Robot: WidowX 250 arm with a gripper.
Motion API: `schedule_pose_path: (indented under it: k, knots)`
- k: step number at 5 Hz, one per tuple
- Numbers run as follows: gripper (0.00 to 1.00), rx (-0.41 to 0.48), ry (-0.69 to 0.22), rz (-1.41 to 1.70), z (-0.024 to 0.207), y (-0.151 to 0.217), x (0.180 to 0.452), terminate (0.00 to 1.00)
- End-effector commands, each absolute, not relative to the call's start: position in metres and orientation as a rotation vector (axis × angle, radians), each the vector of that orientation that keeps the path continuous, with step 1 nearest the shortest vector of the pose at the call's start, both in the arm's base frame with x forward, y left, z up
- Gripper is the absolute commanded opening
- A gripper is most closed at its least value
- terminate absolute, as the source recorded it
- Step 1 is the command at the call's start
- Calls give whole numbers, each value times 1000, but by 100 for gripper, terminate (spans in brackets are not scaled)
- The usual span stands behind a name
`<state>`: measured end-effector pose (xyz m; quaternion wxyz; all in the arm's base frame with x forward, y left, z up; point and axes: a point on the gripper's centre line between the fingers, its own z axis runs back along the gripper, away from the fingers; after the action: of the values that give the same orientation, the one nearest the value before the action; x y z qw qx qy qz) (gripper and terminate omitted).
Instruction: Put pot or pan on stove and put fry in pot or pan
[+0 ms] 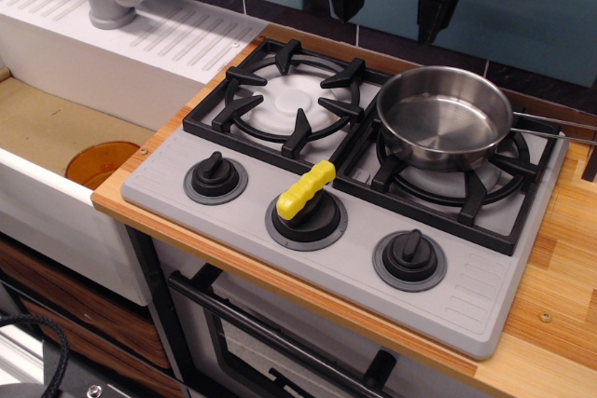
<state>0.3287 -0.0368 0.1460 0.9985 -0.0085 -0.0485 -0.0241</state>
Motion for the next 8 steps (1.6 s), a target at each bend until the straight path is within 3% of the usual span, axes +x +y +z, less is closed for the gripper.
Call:
schedule_pose_path:
  k: [1, 4, 8]
  knots:
    - [100, -17, -97, -48, 146, -37, 329, 0]
    - [100, -89, -182, -78, 96, -34, 361, 0]
    - [100, -111, -240, -33, 64, -45, 357, 0]
